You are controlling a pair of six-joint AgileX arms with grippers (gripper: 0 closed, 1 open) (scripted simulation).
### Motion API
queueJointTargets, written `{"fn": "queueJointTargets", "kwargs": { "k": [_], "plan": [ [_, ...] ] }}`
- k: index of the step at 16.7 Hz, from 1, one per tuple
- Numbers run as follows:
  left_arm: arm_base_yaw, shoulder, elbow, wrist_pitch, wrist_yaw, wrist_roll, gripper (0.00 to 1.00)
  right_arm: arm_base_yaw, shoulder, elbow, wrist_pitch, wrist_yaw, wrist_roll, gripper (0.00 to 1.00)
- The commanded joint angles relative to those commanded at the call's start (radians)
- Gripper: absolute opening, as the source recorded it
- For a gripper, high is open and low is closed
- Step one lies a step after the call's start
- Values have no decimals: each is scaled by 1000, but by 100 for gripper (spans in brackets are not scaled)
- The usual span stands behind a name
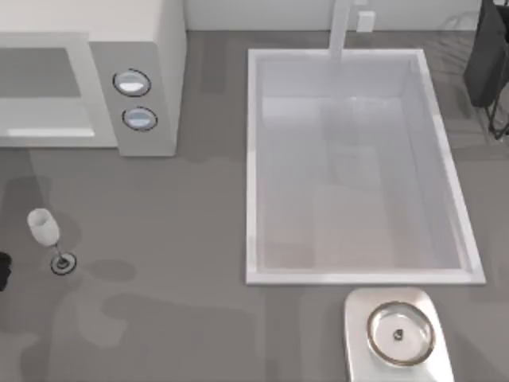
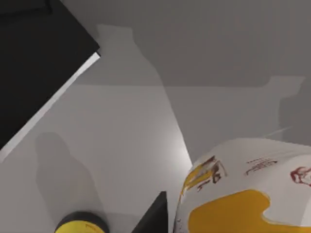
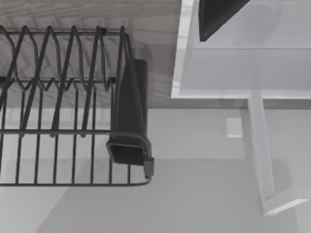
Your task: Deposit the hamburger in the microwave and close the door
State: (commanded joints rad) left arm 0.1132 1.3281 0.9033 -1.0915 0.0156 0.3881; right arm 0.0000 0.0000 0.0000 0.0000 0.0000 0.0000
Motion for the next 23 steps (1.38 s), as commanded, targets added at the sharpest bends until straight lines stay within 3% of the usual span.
{"fn": "queueJointTargets", "kwargs": {
  "k": [6, 12, 16, 23],
  "plan": [
    [102, 161, 67, 337, 3, -28, 0, 0, 0, 0, 0, 0, 0, 100],
    [180, 387, 95, 977, 29, -74, 0, 0, 0, 0, 0, 0, 0, 100],
    [183, 552, 90, 1350, 64, -124, 0, 0, 0, 0, 0, 0, 0, 100],
    [101, 765, 58, 1778, 148, -250, 0, 0, 0, 0, 0, 0, 0, 100]
  ]
}}
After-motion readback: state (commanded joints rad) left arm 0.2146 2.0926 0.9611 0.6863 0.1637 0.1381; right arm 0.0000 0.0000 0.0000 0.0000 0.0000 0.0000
